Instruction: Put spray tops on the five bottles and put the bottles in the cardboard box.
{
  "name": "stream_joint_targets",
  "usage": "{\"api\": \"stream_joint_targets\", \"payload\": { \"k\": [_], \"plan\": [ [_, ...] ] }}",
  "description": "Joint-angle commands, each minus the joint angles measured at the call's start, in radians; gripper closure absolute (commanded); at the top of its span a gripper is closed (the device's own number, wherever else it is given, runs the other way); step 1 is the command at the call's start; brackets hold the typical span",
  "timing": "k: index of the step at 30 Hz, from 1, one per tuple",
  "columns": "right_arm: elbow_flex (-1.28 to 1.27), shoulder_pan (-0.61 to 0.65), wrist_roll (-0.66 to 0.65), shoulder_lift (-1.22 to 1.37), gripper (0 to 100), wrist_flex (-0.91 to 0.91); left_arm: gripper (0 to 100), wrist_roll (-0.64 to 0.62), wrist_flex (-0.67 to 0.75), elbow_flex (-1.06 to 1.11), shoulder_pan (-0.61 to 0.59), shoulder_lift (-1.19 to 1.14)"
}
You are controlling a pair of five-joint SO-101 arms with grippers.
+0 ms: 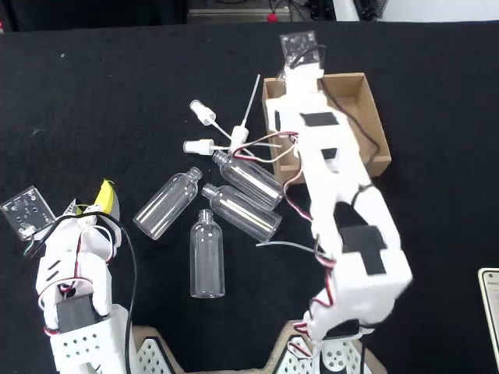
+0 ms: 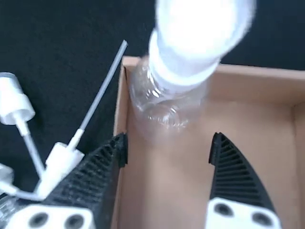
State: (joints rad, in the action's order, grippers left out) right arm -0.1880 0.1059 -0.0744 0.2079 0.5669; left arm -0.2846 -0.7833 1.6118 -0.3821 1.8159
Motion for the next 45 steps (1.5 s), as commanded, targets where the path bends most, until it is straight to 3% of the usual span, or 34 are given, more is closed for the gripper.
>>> {"api": "stream_joint_targets", "payload": {
  "k": [1,10,16,21,27,38,45],
  "plan": [
    [0.002,-0.026,0.0,-0.162,74.3,0.121,77,-0.005,0.026,-0.008,-0.007,0.009],
    [0.015,-0.037,-0.031,-0.343,74.4,0.503,77,-0.005,0.023,-0.008,-0.01,0.009],
    [0.071,0.118,-0.313,-0.384,74.4,0.786,77,-0.005,0.025,-0.008,-0.007,0.009],
    [0.082,0.255,-0.463,-0.372,74.4,0.804,77,-0.005,0.026,-0.008,-0.005,0.009],
    [0.223,0.296,-0.617,-0.186,74.4,0.818,77,-0.005,0.026,-0.008,-0.005,0.009],
    [0.809,0.249,-0.947,0.259,74.4,1.077,77,-0.005,0.026,-0.012,-0.005,0.009],
    [1.076,0.222,-0.977,0.464,74.4,1.178,77,-0.005,0.028,-0.012,-0.005,0.009]
  ]
}}
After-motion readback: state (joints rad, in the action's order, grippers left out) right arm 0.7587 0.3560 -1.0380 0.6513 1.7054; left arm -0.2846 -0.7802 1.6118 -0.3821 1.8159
